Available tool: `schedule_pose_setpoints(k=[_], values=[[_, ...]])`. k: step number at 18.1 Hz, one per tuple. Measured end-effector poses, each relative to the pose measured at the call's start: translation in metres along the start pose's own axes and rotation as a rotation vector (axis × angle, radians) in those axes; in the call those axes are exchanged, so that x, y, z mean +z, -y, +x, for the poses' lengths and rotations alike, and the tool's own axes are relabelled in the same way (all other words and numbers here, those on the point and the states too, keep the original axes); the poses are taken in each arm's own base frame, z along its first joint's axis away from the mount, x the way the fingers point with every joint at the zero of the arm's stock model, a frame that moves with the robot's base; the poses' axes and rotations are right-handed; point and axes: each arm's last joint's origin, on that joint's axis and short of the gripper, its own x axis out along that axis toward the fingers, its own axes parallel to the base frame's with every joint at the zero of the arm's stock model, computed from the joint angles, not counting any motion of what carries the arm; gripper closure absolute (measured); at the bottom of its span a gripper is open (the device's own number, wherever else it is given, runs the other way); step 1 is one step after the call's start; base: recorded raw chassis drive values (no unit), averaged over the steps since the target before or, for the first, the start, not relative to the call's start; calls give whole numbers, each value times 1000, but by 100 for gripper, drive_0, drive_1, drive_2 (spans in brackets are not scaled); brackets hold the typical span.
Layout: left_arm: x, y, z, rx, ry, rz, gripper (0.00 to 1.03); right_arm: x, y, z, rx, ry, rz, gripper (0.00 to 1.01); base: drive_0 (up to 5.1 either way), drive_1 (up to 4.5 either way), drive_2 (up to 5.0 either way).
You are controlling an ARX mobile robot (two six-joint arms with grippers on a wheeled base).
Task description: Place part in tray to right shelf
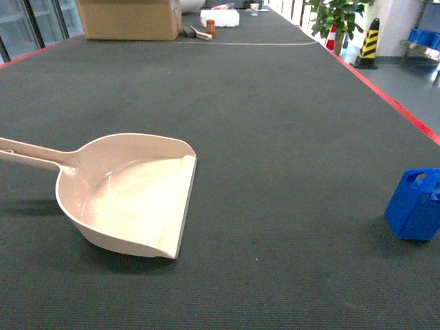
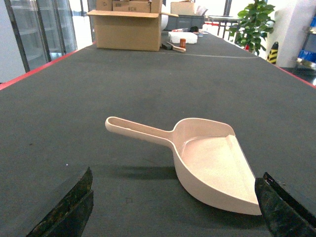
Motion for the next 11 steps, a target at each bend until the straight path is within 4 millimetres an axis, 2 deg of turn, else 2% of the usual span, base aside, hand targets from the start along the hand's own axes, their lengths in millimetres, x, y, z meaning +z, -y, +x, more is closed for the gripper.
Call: schedule_pose_setpoints(k=[11], values=[[0, 0, 0, 0, 0, 0, 5, 0, 0, 0, 0, 0, 0, 3, 0, 0, 0]])
